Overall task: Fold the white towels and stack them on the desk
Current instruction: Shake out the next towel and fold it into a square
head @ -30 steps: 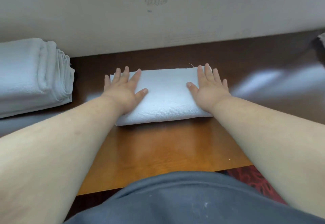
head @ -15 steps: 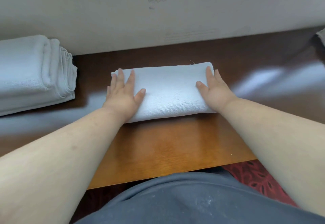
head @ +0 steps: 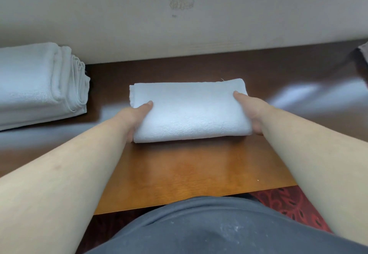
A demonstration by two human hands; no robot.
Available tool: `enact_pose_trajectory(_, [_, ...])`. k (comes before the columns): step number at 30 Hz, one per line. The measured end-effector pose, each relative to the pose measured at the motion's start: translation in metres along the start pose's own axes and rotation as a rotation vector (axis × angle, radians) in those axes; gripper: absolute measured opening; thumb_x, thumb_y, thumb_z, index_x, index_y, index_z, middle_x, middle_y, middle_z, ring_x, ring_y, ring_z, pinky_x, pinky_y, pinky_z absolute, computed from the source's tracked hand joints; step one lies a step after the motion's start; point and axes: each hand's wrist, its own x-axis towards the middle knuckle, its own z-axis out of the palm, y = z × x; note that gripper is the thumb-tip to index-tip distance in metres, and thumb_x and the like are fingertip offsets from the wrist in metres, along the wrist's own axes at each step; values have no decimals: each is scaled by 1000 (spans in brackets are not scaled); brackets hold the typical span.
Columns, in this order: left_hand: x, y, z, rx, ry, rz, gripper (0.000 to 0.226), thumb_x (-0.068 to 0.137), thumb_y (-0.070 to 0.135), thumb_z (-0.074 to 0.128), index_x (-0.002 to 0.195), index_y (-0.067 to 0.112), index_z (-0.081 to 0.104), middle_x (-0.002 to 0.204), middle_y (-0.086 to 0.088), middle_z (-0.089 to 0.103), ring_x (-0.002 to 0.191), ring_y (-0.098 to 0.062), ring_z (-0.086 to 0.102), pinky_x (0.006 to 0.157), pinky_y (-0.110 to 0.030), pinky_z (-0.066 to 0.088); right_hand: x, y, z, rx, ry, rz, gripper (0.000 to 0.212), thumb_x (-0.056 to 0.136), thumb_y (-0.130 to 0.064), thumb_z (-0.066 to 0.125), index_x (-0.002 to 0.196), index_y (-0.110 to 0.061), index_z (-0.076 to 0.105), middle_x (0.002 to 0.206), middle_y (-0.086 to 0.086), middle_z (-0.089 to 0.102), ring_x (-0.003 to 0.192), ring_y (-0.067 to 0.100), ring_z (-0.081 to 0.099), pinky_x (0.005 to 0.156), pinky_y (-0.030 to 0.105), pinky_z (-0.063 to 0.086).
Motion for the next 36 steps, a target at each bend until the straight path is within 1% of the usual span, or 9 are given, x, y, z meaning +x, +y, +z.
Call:
enact_pose_trajectory(4, [-19, -5, -10, -117, -70, 36, 41, 82, 52, 73, 108, 23, 62, 82, 5, 76, 72, -19, 74, 51, -34, 57, -13, 2, -8, 100, -120, 10, 40, 96, -46, 59, 119, -14, 64, 107, 5, 76, 91, 25, 74, 71, 37, 58])
enact_pose_trajectory(6, [-34, -5, -20, -151, -68, 72, 42, 82, 49, 74, 112, 22, 61, 85, 4, 76, 74, -20, 74, 54, -37, 58, -30, -3, -8, 121, -148, 6, 36, 96, -43, 60, 116, -14, 65, 103, 7, 76, 87, 26, 75, 60, 36, 59])
enact_pose_trajectory(10, [-79, 4, -58, -164, -67, 133, 67, 75, 51, 78, 129, 21, 52, 109, -1, 73, 87, -26, 74, 77, -51, 59, -75, -18, 0, 149, -222, -47, 34, 96, -38, 59, 119, -15, 64, 107, 8, 75, 89, 27, 74, 59, 38, 60])
enact_pose_trajectory(15, [-140, 22, -112, -192, -36, 222, 38, 87, 42, 66, 120, 25, 57, 91, 3, 77, 72, -19, 74, 51, -34, 56, -136, -34, 29, 189, -282, -114, 34, 94, -41, 59, 117, -16, 65, 105, 10, 75, 86, 30, 75, 57, 45, 58])
enact_pose_trajectory(21, [-206, 36, -164, -212, 41, 281, 20, 92, 34, 58, 107, 21, 61, 75, 2, 75, 60, -18, 72, 46, -29, 53, -190, -62, 55, 174, -391, -214, 37, 96, -40, 49, 122, -16, 62, 110, 11, 74, 87, 30, 74, 71, 47, 58])
enact_pose_trajectory(26, [-253, 29, -201, -272, 78, 254, 23, 93, 35, 60, 104, 15, 61, 72, -5, 75, 57, -23, 72, 40, -35, 52, -228, -87, 75, 73, -545, -250, 37, 102, -33, 40, 120, -9, 62, 104, 13, 75, 81, 27, 75, 54, 39, 58])
enact_pose_trajectory(29, [-269, 32, -232, -290, 94, 270, 28, 92, 38, 60, 109, 15, 64, 83, -8, 76, 65, -24, 73, 47, -36, 55, -248, -102, 96, 77, -601, -301, 38, 102, -32, 39, 121, -7, 62, 107, 11, 75, 86, 26, 75, 58, 41, 60])
enact_pose_trajectory(33, [-278, 41, -281, -280, 166, 295, 24, 93, 39, 59, 102, 18, 67, 78, -3, 76, 59, -20, 72, 45, -32, 54, -267, -117, 142, 124, -615, -329, 37, 102, -35, 43, 124, -11, 62, 118, 8, 72, 102, 26, 71, 87, 44, 54])
enact_pose_trajectory(36, [-274, 48, -320, -243, 237, 290, 25, 89, 42, 65, 100, 20, 68, 77, -1, 76, 57, -20, 71, 46, -32, 54, -276, -124, 184, 157, -604, -336, 36, 102, -37, 47, 122, -13, 64, 115, 7, 73, 99, 25, 72, 81, 43, 55])
